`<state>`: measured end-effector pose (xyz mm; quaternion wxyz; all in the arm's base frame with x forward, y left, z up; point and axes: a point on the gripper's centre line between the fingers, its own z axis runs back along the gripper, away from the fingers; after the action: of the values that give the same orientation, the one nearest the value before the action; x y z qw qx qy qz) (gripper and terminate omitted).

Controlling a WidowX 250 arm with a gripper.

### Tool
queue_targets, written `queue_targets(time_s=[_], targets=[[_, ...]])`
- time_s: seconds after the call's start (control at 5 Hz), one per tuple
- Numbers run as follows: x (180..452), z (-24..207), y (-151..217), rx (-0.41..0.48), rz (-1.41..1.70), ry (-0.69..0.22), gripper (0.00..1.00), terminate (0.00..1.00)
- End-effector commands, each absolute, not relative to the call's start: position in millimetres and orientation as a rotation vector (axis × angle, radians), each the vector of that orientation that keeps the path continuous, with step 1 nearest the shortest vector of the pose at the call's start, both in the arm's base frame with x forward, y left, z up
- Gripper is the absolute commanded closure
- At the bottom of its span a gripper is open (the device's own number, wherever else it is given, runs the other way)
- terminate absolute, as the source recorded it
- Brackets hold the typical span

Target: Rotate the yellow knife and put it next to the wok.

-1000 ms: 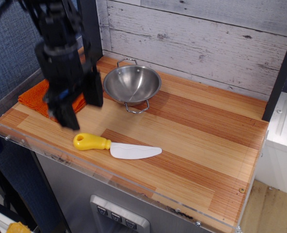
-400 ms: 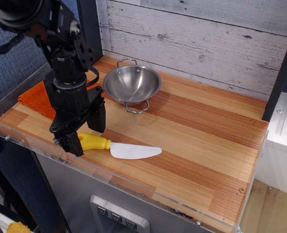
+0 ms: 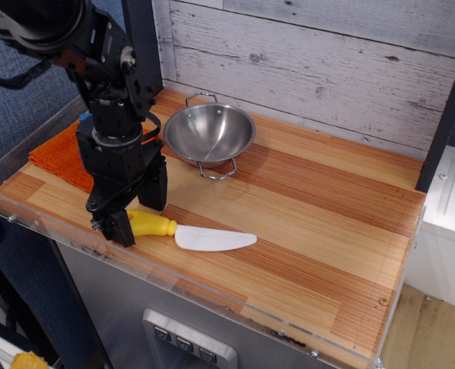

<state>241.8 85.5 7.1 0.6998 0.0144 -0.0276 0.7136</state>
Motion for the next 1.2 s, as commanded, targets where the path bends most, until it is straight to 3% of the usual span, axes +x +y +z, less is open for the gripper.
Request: queue_targets(time_s=[0.0, 0.4, 1.0], targets=[[239.3, 11.9, 88.2, 0.031, 1.581, -0.092, 1.00, 0.00], [236.5, 31.9, 97.5, -0.002, 1.564, -0.101, 1.00, 0.00], [227.3, 118.2, 118.9, -0.115, 1.508, -0.187, 1.00, 0.00]])
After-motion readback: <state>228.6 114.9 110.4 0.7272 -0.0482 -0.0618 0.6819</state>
